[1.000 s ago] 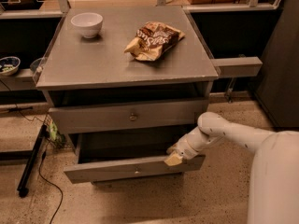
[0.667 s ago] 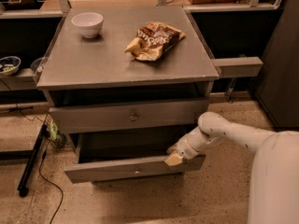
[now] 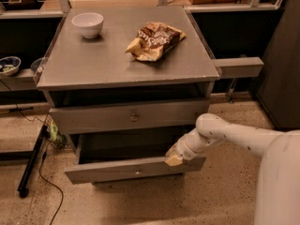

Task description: Open middle drawer

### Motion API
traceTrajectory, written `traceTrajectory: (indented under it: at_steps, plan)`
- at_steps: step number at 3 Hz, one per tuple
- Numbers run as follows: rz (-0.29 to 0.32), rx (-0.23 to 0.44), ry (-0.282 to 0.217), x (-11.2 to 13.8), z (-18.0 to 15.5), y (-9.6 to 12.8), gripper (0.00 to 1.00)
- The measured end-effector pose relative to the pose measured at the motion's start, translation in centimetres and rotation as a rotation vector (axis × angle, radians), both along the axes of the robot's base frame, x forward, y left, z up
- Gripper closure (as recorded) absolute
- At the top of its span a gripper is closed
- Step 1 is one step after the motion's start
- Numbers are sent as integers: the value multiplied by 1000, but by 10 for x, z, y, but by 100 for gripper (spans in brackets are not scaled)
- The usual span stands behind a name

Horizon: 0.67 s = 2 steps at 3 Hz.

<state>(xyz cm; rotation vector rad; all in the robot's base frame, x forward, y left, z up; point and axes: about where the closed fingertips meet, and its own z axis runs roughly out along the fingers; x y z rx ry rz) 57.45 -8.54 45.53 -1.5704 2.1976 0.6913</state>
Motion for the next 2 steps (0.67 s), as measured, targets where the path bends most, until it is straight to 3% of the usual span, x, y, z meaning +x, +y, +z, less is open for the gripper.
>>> traceTrajectory:
  at_steps: [1,2]
  plan:
    - [2,-38,-69,-8,18,-3,100]
    - [-6,-42,-81,-16,29,-8,100]
